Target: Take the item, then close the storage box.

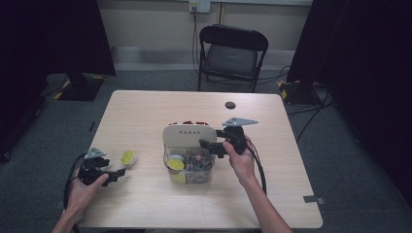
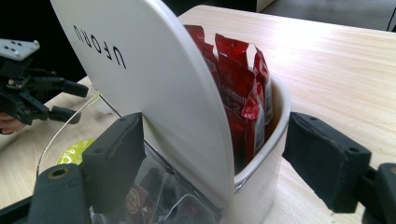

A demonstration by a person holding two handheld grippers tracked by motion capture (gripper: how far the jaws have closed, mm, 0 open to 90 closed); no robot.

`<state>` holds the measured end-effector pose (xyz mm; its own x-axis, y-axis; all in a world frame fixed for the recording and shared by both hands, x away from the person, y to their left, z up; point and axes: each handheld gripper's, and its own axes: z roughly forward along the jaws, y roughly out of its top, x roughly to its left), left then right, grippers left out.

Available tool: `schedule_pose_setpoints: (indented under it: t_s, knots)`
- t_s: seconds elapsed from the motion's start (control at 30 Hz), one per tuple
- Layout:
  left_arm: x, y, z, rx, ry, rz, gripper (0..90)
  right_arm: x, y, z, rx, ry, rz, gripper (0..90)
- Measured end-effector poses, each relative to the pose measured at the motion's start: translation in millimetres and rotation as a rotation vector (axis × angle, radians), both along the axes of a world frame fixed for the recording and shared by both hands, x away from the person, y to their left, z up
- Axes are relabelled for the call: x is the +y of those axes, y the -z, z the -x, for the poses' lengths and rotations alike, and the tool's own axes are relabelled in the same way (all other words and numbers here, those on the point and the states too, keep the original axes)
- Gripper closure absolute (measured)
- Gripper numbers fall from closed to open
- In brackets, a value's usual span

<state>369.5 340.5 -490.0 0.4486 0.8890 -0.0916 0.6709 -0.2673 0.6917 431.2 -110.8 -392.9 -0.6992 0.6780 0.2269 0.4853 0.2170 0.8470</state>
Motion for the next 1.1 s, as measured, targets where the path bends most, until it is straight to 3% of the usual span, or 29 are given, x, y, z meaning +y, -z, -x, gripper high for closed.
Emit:
schedule_pose_setpoints:
  t_s: [0.03,0.17,0.27,0.63,1.1]
  knots:
    - [-0.6,2.2,0.1,0.003,0.007,-0.016,16.9,0.2,-0.8,-0.2,0.000,-0.002,0.000,19.7]
    - [-5.3,7.7,4.5,-0.057,0.012,-0.074,15.7,0.9,-4.1,-0.7,-0.012,-0.003,0.000,19.6]
    - [-6.2,12.8,7.2,-0.094,-0.014,-0.048,12.2,1.3,-5.5,-1.1,-0.015,-0.005,0.002,19.5]
    - [-6.5,12.9,7.3,-0.092,-0.022,-0.048,11.1,2.6,-8.2,1.9,-0.045,-0.002,0.027,22.1]
    - [-5.8,13.0,6.1,-0.091,-0.020,-0.054,9.5,3.7,-11.4,5.2,-0.055,-0.011,0.002,31.0]
